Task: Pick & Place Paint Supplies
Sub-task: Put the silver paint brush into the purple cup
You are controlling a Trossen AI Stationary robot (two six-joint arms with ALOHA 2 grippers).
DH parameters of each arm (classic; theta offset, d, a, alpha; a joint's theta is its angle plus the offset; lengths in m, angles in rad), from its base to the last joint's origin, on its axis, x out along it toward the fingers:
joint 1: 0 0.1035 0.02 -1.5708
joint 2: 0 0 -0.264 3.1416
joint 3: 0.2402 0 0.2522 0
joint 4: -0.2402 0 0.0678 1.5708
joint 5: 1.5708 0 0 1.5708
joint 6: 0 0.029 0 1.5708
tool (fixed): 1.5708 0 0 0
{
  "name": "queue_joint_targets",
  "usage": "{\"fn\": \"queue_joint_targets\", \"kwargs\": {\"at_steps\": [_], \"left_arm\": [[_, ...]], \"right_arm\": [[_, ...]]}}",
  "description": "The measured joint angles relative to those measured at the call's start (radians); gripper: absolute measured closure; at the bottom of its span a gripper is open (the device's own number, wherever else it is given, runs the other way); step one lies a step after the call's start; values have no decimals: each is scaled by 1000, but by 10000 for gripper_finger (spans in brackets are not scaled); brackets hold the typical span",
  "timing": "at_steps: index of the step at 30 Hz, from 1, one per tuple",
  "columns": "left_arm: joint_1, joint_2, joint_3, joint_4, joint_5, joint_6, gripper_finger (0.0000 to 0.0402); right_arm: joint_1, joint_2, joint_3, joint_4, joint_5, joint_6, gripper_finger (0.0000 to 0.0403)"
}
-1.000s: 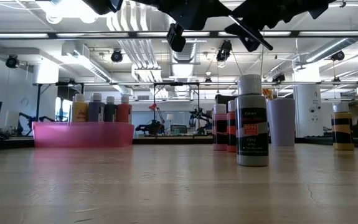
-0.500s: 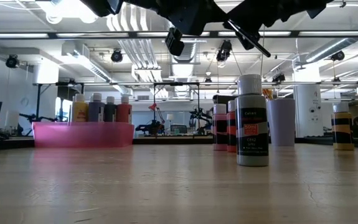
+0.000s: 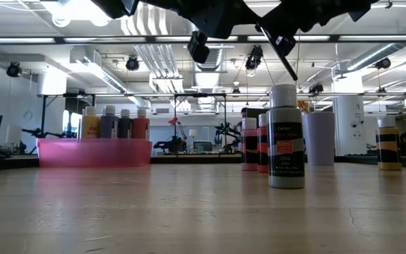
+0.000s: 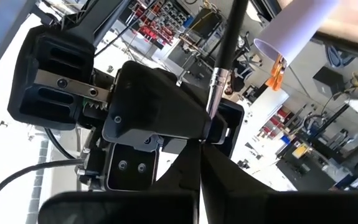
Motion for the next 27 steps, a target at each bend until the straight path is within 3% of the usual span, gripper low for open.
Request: {"fn": "queue_joint_targets", "kwargs": {"at_steps": [8,17,21,27], "left_arm": [[1,0,0,-9,0,-183,362],[-2,-22,0,-17,-89,-432,263],[0,-58,0,-17,-229,-669,222],[56,-99,-7,-39,-454,-1083,206]], "right_arm": [[0,-1,0,-9,1,-13,389],[-1,-10,0,-38,8,-21,389],[-10,-28,4,-65,35,-51,389],[-53,-69,42,-153,241,-121,390]]}}
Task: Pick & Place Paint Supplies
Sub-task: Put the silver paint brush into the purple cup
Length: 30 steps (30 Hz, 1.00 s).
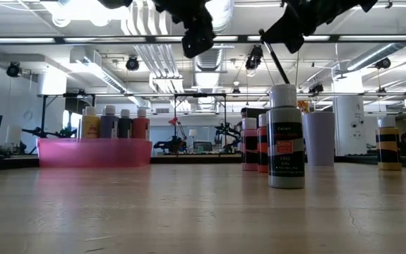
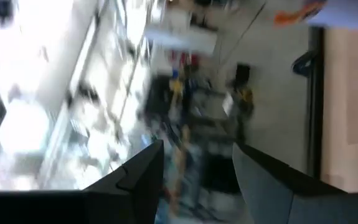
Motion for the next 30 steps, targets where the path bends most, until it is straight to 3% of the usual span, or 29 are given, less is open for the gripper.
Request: {"fn": "queue_joint_targets", "kwargs": {"at_steps": [4,7,13,17,22,30], "left_arm": [[52,-31,-46,-85,-18,-234,209],[86,-55,-104,-154,49,-407,211],[140,-125,-225,-279,392,-790,211],[165,-176,-295,-273,628,-953,211],[173,-249,-384,-168,891,-1066,211],[172,-421,-603,126,1074,-1151,211]], "right_arm": [[-31,-29,26,-20,125,-56,390],[-65,-52,43,-20,168,-92,390],[-156,-96,55,-19,171,-115,390],[-205,-127,51,-4,172,-134,390],[-245,-152,34,38,173,-158,390],[-303,-211,-75,181,196,-162,390]]}}
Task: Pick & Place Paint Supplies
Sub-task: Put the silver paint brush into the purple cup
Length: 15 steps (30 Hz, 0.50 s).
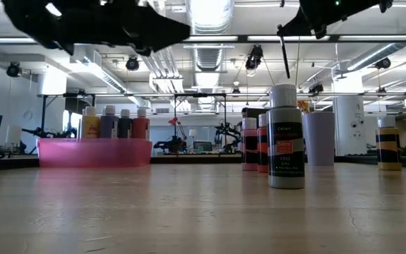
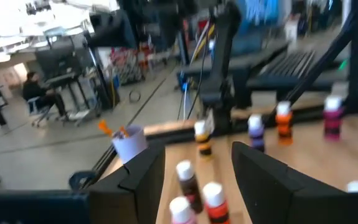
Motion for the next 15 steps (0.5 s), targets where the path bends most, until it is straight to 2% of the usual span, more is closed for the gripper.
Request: {"fn": "queue_joint_targets", "kwargs": {"at_steps": [4,8,12,15], "left_arm": [[-1,-90,-84,67,8,-41,211],[-1,-161,-128,72,7,-49,211],[-1,-194,-144,71,8,-61,211],[-1,-197,-145,70,8,-65,211]], "right_arm": [[-39,-34,-46,12,40,2,390],[-74,-78,-129,117,47,18,390],[-101,-120,-223,201,53,37,390],[-104,-165,-275,210,103,39,390]]}}
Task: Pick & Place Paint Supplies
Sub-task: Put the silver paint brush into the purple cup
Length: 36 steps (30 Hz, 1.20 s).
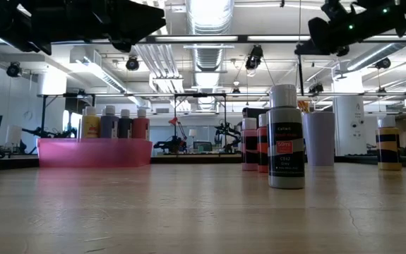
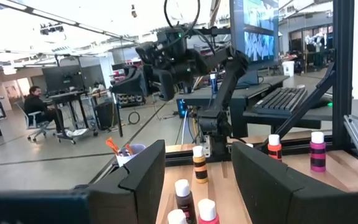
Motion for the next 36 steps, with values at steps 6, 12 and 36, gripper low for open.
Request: {"fn": "queue_joint_targets", "kwargs": {"at_steps": [6,12,36], "left_arm": [[0,6,0,1,0,0,211],[0,6,0,0,0,0,211],[0,6,1,-1,-1,1,211]], "right_arm": [[0,-110,-78,-6,2,25,390],[0,-154,-134,-17,56,27,390],[-2,-21,-209,20,130,34,390]]}}
